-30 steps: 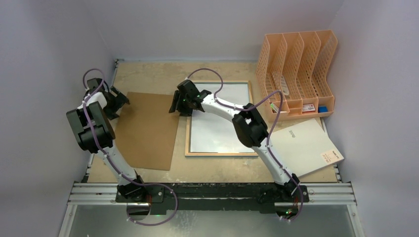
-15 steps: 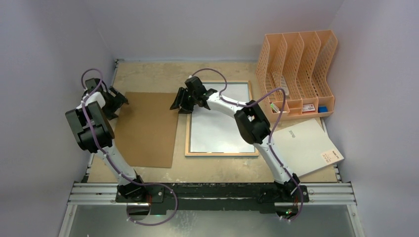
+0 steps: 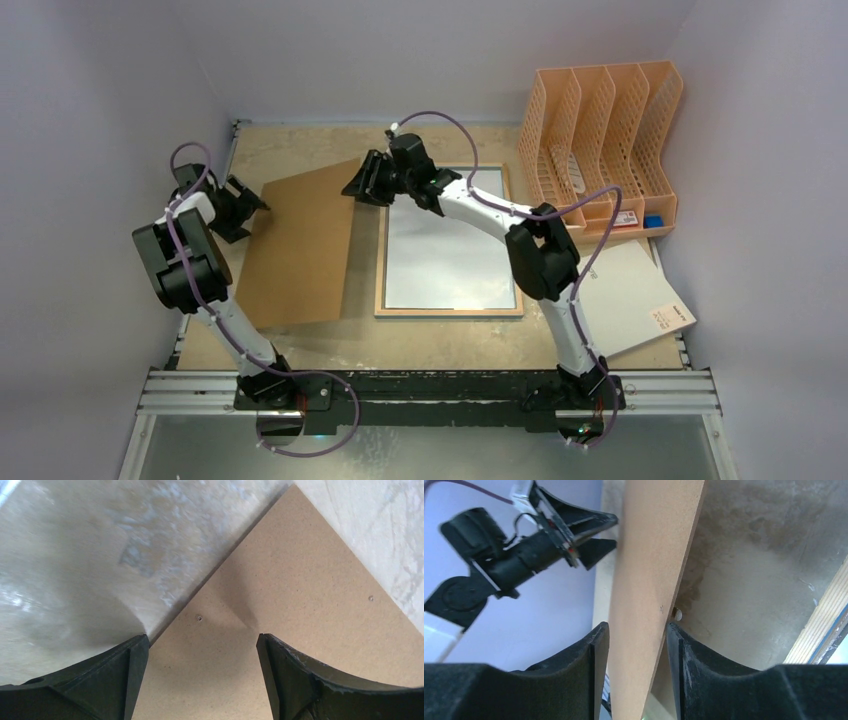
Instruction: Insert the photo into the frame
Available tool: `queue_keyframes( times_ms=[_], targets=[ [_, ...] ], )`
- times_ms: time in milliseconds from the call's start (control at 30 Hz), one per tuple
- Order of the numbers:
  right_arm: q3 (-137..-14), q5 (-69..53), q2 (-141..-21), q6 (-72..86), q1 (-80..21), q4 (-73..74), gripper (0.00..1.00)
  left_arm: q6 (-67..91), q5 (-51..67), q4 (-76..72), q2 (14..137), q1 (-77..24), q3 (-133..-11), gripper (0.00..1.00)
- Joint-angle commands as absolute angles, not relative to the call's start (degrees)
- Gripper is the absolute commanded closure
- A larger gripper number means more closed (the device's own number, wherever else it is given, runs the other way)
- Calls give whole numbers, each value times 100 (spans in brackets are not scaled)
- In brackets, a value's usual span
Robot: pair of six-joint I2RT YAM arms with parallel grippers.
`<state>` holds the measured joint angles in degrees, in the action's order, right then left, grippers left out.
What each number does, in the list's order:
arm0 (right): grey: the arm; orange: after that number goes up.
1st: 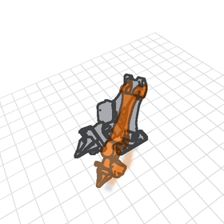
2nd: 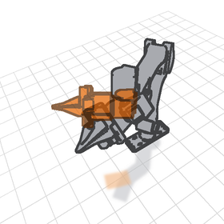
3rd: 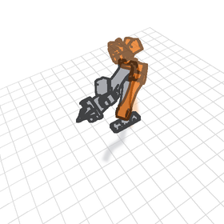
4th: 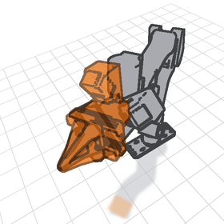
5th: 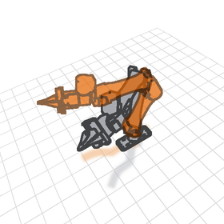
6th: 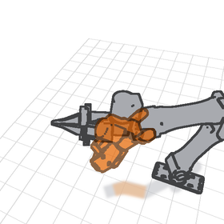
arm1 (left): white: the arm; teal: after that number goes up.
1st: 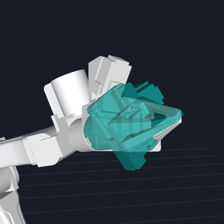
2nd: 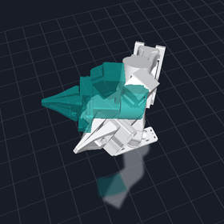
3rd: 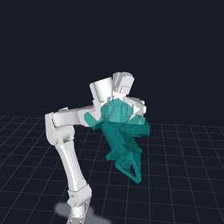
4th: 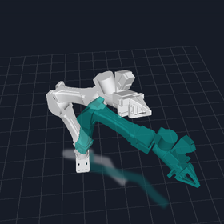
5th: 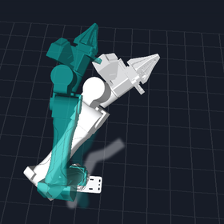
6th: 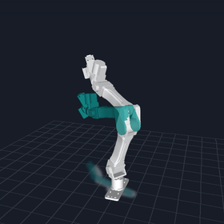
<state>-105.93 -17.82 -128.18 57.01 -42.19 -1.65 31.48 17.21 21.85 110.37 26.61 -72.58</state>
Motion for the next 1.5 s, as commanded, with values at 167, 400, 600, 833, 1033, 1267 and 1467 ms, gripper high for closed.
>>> queue_keyframes(
  times_ms=[167, 400, 600, 833, 1033, 1267, 1467],
  targets=[
    [-9474, -1839, -12150, 5761, -3951, -788, 54, 3694, 2962, 2315, 10685, 1959, -6073, 17],
    [-8397, -1682, -11696, 5782, -3564, -1093, 55, 3819, 3243, 1794, 10625, 1796, -5620, 17],
    [-8340, -1509, -11652, 5570, -3393, -904, 53, 3810, 3107, 1736, 10615, 1796, -5638, 17],
    [-7609, -2456, -11304, 5303, -3181, -2174, 52, 3848, 3018, 1744, 10631, 1793, -5751, 17],
    [-7486, -3083, -11207, 5225, -3168, -2736, 55, 3855, 3065, 1707, 10679, 1797, -5803, 17],
    [-7668, -2968, -11312, 5301, -3138, -2402, 80, 3806, 2990, 1598, 10623, 1785, -5691, 18],
    [-8164, -2680, -11279, 5243, -3143, -1713, 100, 3568, 2662, 1687, 10043, 1735, -5787, 18]
  ],
)
